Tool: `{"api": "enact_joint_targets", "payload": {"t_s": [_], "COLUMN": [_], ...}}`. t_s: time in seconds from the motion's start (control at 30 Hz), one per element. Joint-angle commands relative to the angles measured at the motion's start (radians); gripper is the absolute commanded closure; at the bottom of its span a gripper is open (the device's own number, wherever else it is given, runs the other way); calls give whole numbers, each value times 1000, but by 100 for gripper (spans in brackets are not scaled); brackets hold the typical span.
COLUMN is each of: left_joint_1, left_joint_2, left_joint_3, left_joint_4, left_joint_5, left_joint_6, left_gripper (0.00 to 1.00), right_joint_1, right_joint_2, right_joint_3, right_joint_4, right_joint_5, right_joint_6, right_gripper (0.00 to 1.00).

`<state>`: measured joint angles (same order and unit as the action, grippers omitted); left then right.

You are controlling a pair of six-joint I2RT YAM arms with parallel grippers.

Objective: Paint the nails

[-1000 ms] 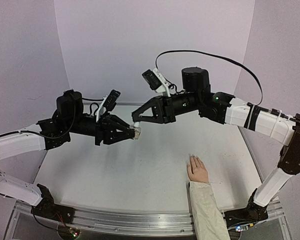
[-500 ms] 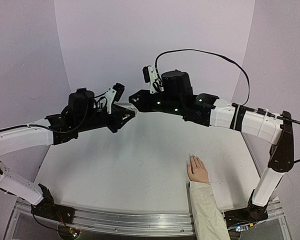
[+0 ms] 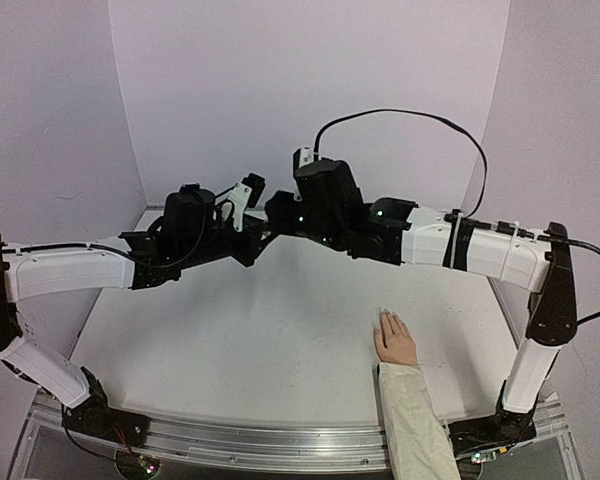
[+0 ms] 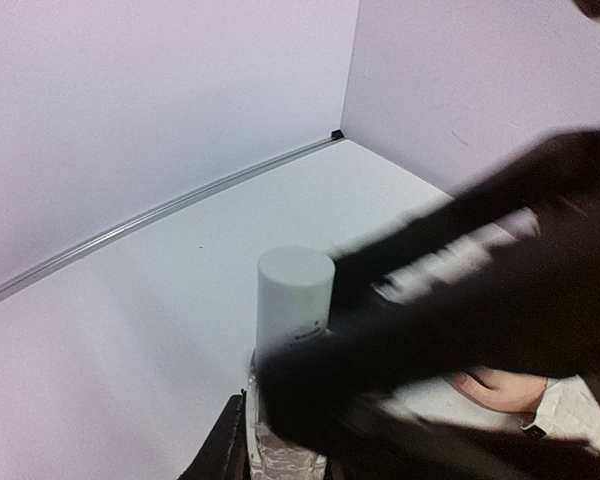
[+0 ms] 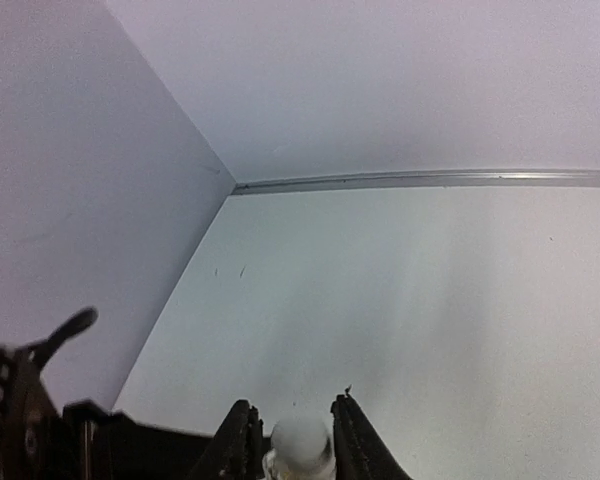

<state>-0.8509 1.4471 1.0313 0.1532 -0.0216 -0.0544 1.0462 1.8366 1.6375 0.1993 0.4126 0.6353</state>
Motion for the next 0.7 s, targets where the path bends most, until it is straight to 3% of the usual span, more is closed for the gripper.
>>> {"api": "enact_joint_targets", "payload": {"t_s": [0.0, 0.17, 0.27, 0.4, 0.57, 0.67], "left_joint_1": [29, 32, 41, 59, 84, 83], "left_joint_2": [-93, -190, -232, -241, -186, -156], "left_joint_3": [-69, -165, -177, -144, -47, 4], "left_joint_4": [131, 118, 99, 84, 83, 82], "left_joint_5": [-19, 0, 82, 316, 885, 1060], "left_joint_6": [-71, -103, -113, -118, -131, -166], "left_gripper": [100, 100, 100, 100, 100, 100], "right_joint_1": [57, -19, -92, -174, -194, -195], "right_joint_2": [-120, -249, -300, -346, -349, -339], "right_joint_3": [-55, -180, -252, -320, -293, -272], "right_joint_4": [-4, 45, 57, 60, 81, 127], "right_joint_5": [-105, -232, -422, -735, -1129, -1325], "right_joint_6": [-62, -182, -264, -349, -398, -386], "right_gripper": [56, 20, 9, 6, 7, 11]}}
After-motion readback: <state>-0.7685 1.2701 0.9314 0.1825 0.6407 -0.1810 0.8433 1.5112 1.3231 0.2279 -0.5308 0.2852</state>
